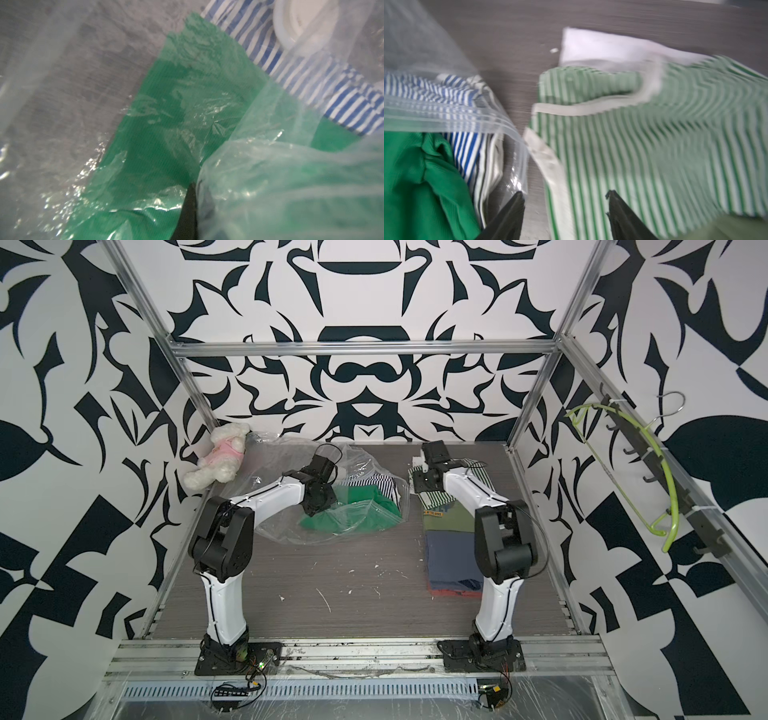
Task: Take the tank top out of the vacuum bag
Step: Adjust the tank top at the center of the board.
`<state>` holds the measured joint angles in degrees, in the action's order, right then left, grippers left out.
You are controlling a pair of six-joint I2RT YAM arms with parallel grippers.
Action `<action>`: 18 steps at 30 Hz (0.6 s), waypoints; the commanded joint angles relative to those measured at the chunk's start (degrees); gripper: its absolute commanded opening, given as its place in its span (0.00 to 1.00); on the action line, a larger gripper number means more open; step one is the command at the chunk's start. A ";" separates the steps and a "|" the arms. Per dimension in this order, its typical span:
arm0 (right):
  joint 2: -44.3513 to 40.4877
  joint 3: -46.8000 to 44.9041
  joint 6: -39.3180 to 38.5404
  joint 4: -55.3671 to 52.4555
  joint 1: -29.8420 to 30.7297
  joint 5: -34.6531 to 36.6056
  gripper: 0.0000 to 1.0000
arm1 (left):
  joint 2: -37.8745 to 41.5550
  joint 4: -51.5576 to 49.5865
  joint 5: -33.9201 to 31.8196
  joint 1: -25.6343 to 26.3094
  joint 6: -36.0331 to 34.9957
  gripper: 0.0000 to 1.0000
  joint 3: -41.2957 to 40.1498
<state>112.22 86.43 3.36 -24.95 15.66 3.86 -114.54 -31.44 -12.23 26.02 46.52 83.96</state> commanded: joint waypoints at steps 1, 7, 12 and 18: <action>2.97 5.38 -6.43 -3.27 1.86 9.12 0.67 | 2.28 -2.18 -0.58 -0.02 0.13 0.00 -1.75; 9.14 11.14 -8.30 -6.13 2.18 16.30 0.64 | 2.48 -2.13 -0.42 0.08 0.36 0.00 -2.40; 11.00 13.28 -9.26 -6.77 2.20 19.30 0.45 | 2.47 -2.12 -0.45 0.00 0.40 0.00 -2.36; 9.70 14.20 -7.30 -6.34 2.25 17.75 0.00 | 2.66 -1.82 -0.33 0.08 0.76 0.00 -2.33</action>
<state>124.77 98.32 -4.78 -30.83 17.96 20.73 -113.51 -31.48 -12.29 26.04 46.85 82.70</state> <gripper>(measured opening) 0.045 0.064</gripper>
